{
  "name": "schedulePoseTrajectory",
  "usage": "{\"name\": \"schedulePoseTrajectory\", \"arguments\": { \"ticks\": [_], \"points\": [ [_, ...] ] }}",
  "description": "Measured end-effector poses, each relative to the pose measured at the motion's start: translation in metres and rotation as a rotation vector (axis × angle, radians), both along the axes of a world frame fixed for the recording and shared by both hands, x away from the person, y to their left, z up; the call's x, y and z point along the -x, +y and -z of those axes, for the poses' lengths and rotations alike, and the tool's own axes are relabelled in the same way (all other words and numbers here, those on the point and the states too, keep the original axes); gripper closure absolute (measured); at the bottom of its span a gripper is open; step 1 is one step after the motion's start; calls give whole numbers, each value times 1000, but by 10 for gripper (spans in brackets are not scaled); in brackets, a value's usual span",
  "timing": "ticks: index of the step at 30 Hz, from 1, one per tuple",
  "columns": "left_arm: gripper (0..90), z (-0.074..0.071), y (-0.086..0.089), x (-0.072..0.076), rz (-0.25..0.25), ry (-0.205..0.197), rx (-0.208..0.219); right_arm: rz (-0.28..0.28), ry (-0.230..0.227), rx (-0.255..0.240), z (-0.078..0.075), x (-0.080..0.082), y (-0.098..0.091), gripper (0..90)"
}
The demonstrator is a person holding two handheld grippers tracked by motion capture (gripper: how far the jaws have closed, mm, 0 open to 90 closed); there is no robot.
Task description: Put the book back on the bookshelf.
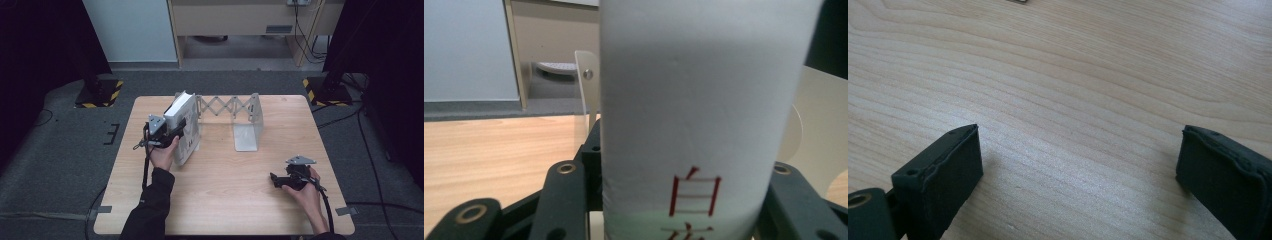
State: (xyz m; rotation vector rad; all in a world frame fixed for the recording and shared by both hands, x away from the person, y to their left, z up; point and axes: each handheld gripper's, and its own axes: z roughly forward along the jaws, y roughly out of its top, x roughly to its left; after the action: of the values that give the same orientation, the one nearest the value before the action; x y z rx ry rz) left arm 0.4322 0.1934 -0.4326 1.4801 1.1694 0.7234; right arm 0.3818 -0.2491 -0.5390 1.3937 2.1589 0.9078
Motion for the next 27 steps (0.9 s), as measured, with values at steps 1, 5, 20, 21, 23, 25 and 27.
{"name": "schedulePoseTrajectory", "arguments": {
  "ticks": [1, 5, 20, 21, 23, 25, 27],
  "points": [
    [519, 1, 1, 2, 2, 3, -3, 1, -1, 0, 0, 0, 0, 49],
    [519, 2, 2, 9, 2, 15, -23, 2, -1, 0, 0, 0, 0, 51],
    [518, 13, -13, 16, -24, 1, -69, 2, -1, 0, 0, 0, 0, 51],
    [518, 14, -13, 15, -30, -4, -67, 2, -2, 0, 0, 0, 0, 51],
    [518, 14, -14, 14, -36, -12, -65, 2, -2, 0, 0, 0, 0, 51],
    [518, 15, -14, 11, -40, -16, -64, 2, -1, 0, 0, 0, 0, 50],
    [518, 15, -15, 8, -43, -19, -65, 0, 0, 0, 0, 0, 0, 49]
  ]
}}
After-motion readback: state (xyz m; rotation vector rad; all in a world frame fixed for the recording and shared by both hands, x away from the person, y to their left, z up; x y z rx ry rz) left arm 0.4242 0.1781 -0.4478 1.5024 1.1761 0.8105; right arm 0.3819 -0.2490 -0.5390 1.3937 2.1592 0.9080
